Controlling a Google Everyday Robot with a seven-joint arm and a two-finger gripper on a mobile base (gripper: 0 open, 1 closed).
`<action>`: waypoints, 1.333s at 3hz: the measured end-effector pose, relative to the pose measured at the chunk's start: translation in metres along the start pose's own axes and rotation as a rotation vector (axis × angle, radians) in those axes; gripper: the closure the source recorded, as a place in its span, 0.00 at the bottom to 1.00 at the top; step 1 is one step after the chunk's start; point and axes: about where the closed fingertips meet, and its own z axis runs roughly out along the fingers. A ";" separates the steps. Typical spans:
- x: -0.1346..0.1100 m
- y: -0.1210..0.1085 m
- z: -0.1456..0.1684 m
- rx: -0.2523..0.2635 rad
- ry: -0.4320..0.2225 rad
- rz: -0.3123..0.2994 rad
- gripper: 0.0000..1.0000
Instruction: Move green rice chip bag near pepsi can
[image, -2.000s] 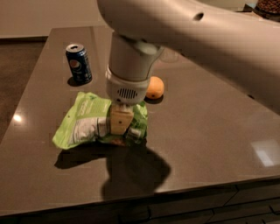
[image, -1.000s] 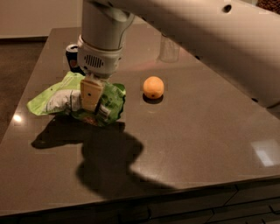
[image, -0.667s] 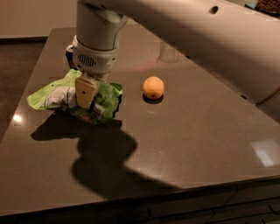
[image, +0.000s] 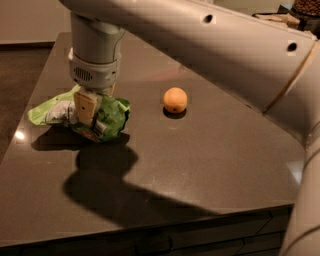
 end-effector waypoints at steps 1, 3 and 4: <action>-0.007 0.000 0.012 0.010 0.020 0.009 0.83; -0.015 -0.010 0.027 0.003 0.055 0.043 0.36; -0.016 -0.017 0.031 -0.010 0.061 0.056 0.13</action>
Offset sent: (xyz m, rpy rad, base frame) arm 0.0147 0.0176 -0.0279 -0.0643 0.0295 -0.0452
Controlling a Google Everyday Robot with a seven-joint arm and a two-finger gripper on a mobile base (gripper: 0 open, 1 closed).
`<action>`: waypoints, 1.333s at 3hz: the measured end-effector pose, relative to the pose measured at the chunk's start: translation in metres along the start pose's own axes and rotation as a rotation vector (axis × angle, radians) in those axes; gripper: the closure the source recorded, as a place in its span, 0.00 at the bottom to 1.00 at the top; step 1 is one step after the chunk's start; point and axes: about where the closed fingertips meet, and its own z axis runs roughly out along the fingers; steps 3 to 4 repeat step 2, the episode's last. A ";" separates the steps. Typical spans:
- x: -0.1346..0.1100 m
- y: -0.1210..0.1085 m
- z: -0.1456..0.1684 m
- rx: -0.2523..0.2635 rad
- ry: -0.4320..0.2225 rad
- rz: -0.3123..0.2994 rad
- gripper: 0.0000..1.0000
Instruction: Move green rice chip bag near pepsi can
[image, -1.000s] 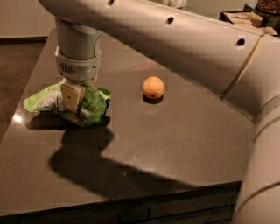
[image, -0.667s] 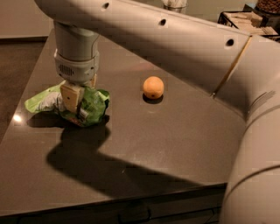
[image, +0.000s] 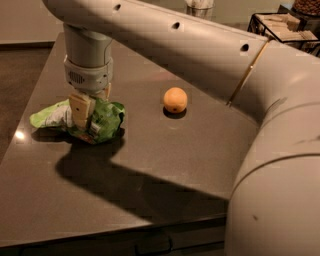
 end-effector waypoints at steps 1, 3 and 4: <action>-0.001 0.000 0.001 0.001 -0.005 -0.001 0.00; -0.002 0.000 0.001 0.001 -0.005 -0.001 0.00; -0.002 0.000 0.001 0.001 -0.005 -0.001 0.00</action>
Offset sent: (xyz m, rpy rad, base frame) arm 0.0004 0.0014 -0.0002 0.0034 -0.0028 0.0006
